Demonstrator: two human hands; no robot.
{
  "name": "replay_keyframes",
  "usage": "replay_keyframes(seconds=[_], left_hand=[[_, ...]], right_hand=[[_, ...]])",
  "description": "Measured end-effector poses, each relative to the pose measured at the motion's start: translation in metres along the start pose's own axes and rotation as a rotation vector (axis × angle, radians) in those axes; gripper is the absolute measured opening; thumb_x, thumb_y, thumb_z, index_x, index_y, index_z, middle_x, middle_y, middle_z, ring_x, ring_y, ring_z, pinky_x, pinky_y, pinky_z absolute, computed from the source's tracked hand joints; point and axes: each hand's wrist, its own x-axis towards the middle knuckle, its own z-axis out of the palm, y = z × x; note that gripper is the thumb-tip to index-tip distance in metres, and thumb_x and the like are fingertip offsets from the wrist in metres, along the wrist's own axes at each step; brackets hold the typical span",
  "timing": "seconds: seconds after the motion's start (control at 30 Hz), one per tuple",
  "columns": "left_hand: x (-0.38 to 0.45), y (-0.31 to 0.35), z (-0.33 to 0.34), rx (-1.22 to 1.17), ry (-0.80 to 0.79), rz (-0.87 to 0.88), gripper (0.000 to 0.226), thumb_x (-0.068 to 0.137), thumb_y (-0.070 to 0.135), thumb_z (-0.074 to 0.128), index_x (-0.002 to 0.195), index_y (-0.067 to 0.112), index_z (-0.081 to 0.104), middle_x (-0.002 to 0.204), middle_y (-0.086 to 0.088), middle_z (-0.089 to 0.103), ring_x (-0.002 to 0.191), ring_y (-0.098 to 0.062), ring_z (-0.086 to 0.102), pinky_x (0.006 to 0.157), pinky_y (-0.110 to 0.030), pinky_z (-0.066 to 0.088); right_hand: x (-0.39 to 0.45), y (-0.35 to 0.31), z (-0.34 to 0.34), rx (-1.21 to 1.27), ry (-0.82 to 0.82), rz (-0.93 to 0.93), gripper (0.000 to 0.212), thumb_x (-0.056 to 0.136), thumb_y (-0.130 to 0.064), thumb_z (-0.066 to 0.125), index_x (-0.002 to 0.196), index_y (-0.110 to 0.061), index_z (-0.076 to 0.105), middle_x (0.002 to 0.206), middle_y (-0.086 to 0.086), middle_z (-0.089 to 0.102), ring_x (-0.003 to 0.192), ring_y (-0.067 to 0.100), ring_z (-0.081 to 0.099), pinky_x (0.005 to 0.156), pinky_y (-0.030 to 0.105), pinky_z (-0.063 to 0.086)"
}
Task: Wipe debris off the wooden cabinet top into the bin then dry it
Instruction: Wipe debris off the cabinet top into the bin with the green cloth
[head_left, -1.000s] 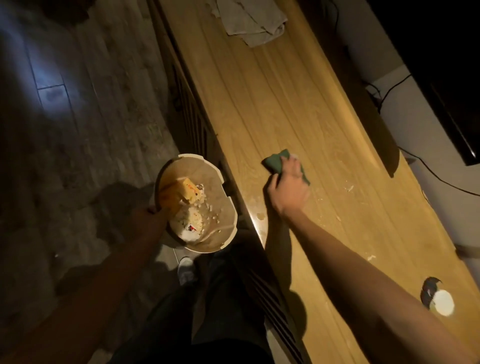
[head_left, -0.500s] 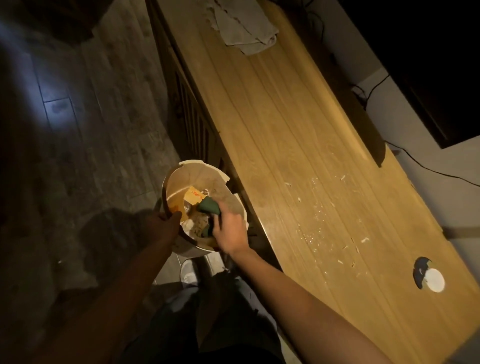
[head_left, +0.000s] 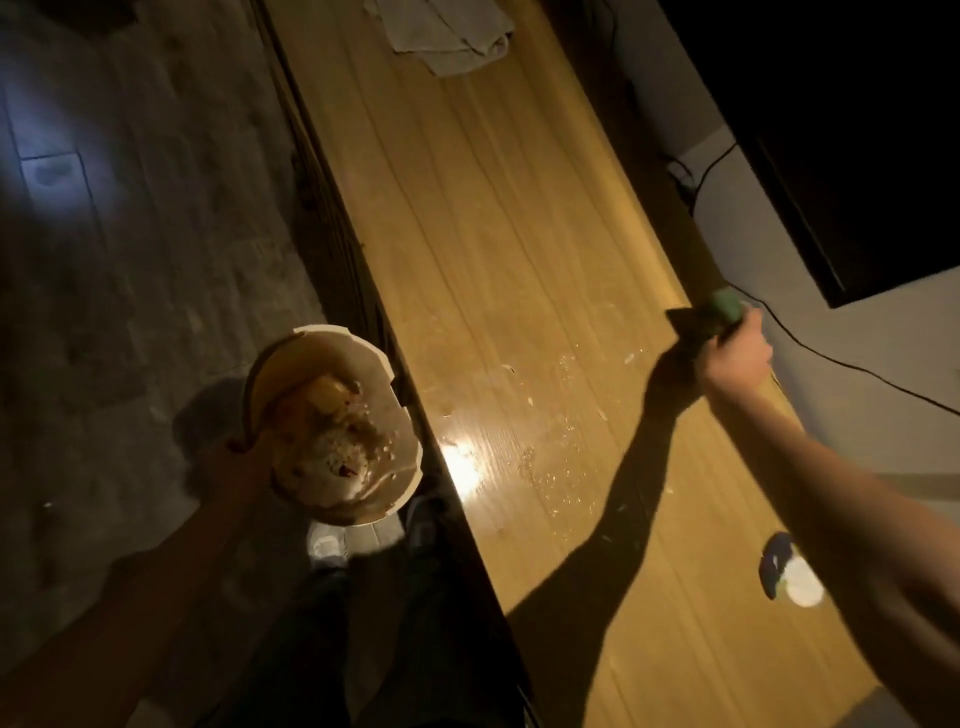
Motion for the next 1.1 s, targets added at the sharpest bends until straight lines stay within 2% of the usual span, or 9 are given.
replay_keyframes(seconds=[0.1, 0.23, 0.47, 0.63, 0.7, 0.87, 0.93, 1.03, 1.1], left_hand=[[0.004, -0.006, 0.004, -0.015, 0.069, -0.044, 0.043, 0.087, 0.042, 0.075, 0.07, 0.005, 0.062, 0.068, -0.014, 0.057, 0.068, -0.029, 0.053, 0.066, -0.035, 0.041], [0.012, -0.006, 0.005, -0.04, 0.1, -0.086, 0.048, 0.087, 0.042, 0.075, 0.087, -0.005, 0.07, 0.09, -0.025, 0.069, 0.088, -0.036, 0.064, 0.084, -0.046, 0.053], [0.012, -0.01, 0.004, -0.052, 0.043, -0.105, 0.041, 0.089, 0.036, 0.073, 0.089, -0.005, 0.069, 0.094, -0.027, 0.069, 0.093, -0.039, 0.065, 0.091, -0.054, 0.054], [0.009, -0.01, 0.002, -0.04, 0.029, -0.09, 0.028, 0.085, 0.03, 0.077, 0.071, 0.012, 0.063, 0.069, -0.004, 0.061, 0.065, -0.018, 0.055, 0.057, -0.027, 0.04], [0.013, -0.012, 0.0, -0.019, 0.022, -0.079, 0.028, 0.084, 0.028, 0.078, 0.067, 0.014, 0.061, 0.072, -0.008, 0.064, 0.067, -0.021, 0.056, 0.062, -0.029, 0.041], [0.015, -0.015, -0.009, -0.066, -0.028, -0.077, 0.029, 0.079, 0.031, 0.083, 0.064, 0.023, 0.059, 0.065, 0.002, 0.062, 0.067, -0.022, 0.062, 0.064, -0.031, 0.049], [0.013, -0.012, -0.011, -0.088, -0.036, -0.074, 0.03, 0.076, 0.035, 0.084, 0.063, 0.022, 0.06, 0.063, 0.003, 0.062, 0.062, -0.018, 0.061, 0.054, -0.025, 0.042], [0.013, -0.01, -0.013, -0.075, -0.061, -0.092, 0.027, 0.078, 0.031, 0.083, 0.067, 0.02, 0.062, 0.066, 0.001, 0.063, 0.068, -0.018, 0.064, 0.05, -0.024, 0.04], [0.016, -0.01, -0.017, -0.091, -0.072, -0.108, 0.024, 0.08, 0.024, 0.083, 0.07, 0.016, 0.063, 0.071, -0.004, 0.065, 0.071, -0.022, 0.064, 0.054, -0.027, 0.044]], right_hand=[[0.039, 0.026, -0.005, -0.132, -0.049, 0.133, 0.048, 0.099, -0.003, 0.053, 0.145, -0.013, 0.044, 0.14, 0.024, 0.054, 0.127, 0.047, 0.054, 0.103, 0.057, 0.048], [0.038, 0.027, 0.014, -0.159, -0.089, 0.14, 0.05, 0.099, -0.008, 0.054, 0.148, -0.012, 0.042, 0.145, 0.022, 0.049, 0.133, 0.044, 0.048, 0.112, 0.058, 0.041], [-0.02, -0.015, 0.027, -0.26, -0.168, -0.114, 0.041, 0.105, -0.027, 0.046, 0.144, -0.016, 0.041, 0.138, 0.022, 0.054, 0.12, 0.045, 0.058, 0.102, 0.06, 0.049], [-0.107, -0.054, 0.07, -0.242, -0.142, -0.372, 0.048, 0.103, -0.031, 0.05, 0.148, -0.023, 0.038, 0.148, 0.011, 0.049, 0.101, 0.034, 0.068, 0.083, 0.045, 0.06], [-0.149, -0.074, 0.09, -0.24, -0.15, -0.469, 0.048, 0.102, -0.028, 0.051, 0.149, -0.026, 0.042, 0.153, 0.005, 0.043, 0.097, 0.025, 0.069, 0.074, 0.036, 0.061], [-0.266, -0.118, 0.129, -0.306, -0.238, -0.63, 0.053, 0.096, -0.021, 0.058, 0.147, -0.024, 0.043, 0.155, 0.006, 0.036, 0.111, 0.021, 0.063, 0.06, 0.03, 0.062], [-0.305, -0.128, 0.137, -0.296, -0.308, -0.699, 0.06, 0.092, -0.021, 0.065, 0.147, -0.024, 0.042, 0.149, 0.008, 0.046, 0.113, 0.025, 0.064, 0.063, 0.034, 0.062], [-0.349, -0.135, 0.151, -0.182, -0.597, -0.611, 0.063, 0.096, -0.019, 0.063, 0.151, -0.03, 0.036, 0.123, 0.007, 0.069, 0.106, 0.031, 0.07, 0.086, 0.046, 0.059], [-0.366, -0.132, 0.156, -0.101, -0.684, -0.591, 0.065, 0.097, -0.014, 0.063, 0.153, -0.032, 0.035, 0.128, 0.005, 0.068, 0.111, 0.029, 0.07, 0.097, 0.047, 0.056]])
